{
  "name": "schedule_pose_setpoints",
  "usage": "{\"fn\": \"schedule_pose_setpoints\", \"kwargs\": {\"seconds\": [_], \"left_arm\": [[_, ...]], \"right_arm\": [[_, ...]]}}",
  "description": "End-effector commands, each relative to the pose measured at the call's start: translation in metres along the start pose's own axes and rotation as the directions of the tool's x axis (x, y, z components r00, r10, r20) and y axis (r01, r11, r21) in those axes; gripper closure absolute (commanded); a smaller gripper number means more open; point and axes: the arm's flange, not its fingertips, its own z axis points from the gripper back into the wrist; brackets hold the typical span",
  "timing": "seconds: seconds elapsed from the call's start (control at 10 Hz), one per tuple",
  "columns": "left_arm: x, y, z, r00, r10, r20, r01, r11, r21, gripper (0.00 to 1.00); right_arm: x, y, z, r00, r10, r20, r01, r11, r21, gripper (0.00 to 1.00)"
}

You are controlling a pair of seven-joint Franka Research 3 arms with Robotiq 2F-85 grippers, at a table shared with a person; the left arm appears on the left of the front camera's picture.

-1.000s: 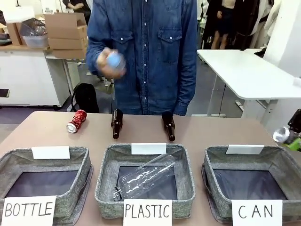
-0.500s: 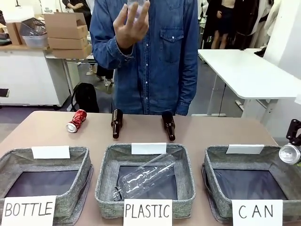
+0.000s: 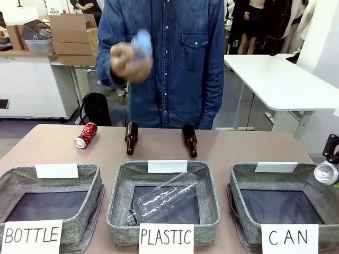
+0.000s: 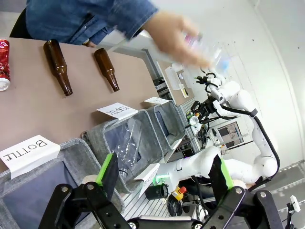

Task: Sort the can waste into the basket.
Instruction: Pick up the can waste from the table and place it in the right Fabric basket.

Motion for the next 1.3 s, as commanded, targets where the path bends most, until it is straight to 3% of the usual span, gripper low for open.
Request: {"fn": "schedule_pose_setpoints", "kwargs": {"seconds": [0.0,0.9,1.0,1.1,1.2], "left_arm": [[0.001,-0.002,-0.002,1.0,-0.02,0.012,0.02,1.0,-0.017,0.0],[0.001,-0.002,-0.002,1.0,-0.02,0.012,0.02,1.0,-0.017,0.0],[0.001,-0.002,-0.002,1.0,-0.02,0.012,0.02,1.0,-0.017,0.0],[0.001,-0.002,-0.002,1.0,-0.02,0.012,0.02,1.0,-0.017,0.0],[0.001,-0.002,-0.002,1.0,-0.02,0.012,0.02,1.0,-0.017,0.0]], "right_arm": [[-0.008,0.005,0.001,0.995,0.076,0.071,-0.07,0.994,-0.079,0.02],[-0.013,-0.002,0.007,0.979,0.045,0.198,-0.029,0.996,-0.081,0.0],[-0.013,-0.001,0.01,0.961,0.002,0.277,0.026,0.995,-0.096,0.0],[-0.015,-0.002,0.019,0.894,-0.032,0.447,0.069,0.995,-0.067,0.0],[-0.012,-0.006,0.036,0.671,-0.223,0.708,0.241,0.968,0.077,0.0]]}}
